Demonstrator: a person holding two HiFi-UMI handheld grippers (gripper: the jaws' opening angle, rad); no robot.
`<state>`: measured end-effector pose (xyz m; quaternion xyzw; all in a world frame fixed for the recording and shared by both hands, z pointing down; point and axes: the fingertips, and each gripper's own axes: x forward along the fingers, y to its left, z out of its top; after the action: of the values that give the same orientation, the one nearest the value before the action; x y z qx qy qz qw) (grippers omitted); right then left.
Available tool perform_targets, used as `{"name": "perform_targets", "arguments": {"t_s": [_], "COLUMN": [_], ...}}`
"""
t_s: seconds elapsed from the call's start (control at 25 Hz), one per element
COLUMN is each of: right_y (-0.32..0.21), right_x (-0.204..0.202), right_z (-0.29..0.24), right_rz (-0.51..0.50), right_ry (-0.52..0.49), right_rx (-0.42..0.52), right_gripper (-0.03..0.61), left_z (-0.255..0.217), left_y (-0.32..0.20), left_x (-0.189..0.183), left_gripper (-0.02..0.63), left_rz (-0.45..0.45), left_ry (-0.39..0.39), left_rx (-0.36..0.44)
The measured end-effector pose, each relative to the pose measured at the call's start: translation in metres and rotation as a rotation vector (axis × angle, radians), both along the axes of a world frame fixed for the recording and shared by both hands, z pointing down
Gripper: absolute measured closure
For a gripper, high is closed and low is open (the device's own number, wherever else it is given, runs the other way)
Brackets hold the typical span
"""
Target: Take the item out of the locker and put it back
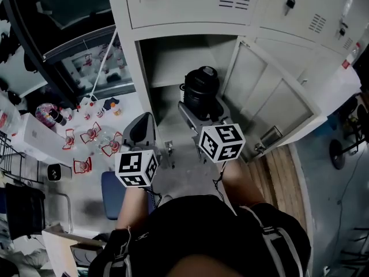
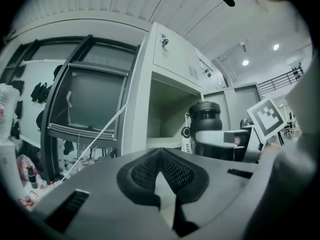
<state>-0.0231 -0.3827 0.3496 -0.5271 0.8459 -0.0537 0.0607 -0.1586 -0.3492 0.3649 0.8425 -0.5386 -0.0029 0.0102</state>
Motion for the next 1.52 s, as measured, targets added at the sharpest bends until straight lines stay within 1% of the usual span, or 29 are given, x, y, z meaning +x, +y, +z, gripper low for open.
{"name": "perform_targets", "arguments": {"t_s": [0.28,0.64,0.8,1.04,1.16,1.32,1.4,1.52], "right_y": [0.017,0.027,0.027,0.013,0.002,-0.013,-0.022,-0.038], "right_x": [0.007,0.008,0.004,-0.006,-0.011,-0.017,-0.017,-0.018], "right_z": [0.034,0.041,0.026,-0.007,-0.031,-0.055,-0.064,-0.073], "right_rz": [-0.007,-0.021,-0.061,-0.104,-0.135,-0.185,-0.193,-0.196], "right_ry": [0.006,-0.006,-0.078,-0.18,-0.257,-0.392,-0.449,-0.508], "right_rx": [-0.058,-0.073,-0.077,-0.067,-0.067,-0.1,-0.116,-0.142], "right_gripper": [0.141,0.141,0.141,0.141,0.141,0.141,0.141,0.141], "left_z": [0.005,0.005,0.002,0.0,-0.002,-0.003,-0.004,-0.005], "left_y": [0.005,0.012,0.016,0.023,0.025,0.028,0.029,0.031], "left_x": [0.007,0.011,0.008,0.0,-0.006,-0.015,-0.019,-0.027], "left_gripper": [0.601,0.601,0.601,0.601,0.601,0.601,0.601,0.601], "left_rz": [0.015,0.022,0.017,0.005,-0.004,-0.019,-0.024,-0.038], "left_ry": [-0.005,-0.004,-0.002,0.002,0.009,0.018,0.022,0.03], "left_rx": [-0.012,-0.011,-0.005,0.002,0.006,0.009,0.011,0.016]}}
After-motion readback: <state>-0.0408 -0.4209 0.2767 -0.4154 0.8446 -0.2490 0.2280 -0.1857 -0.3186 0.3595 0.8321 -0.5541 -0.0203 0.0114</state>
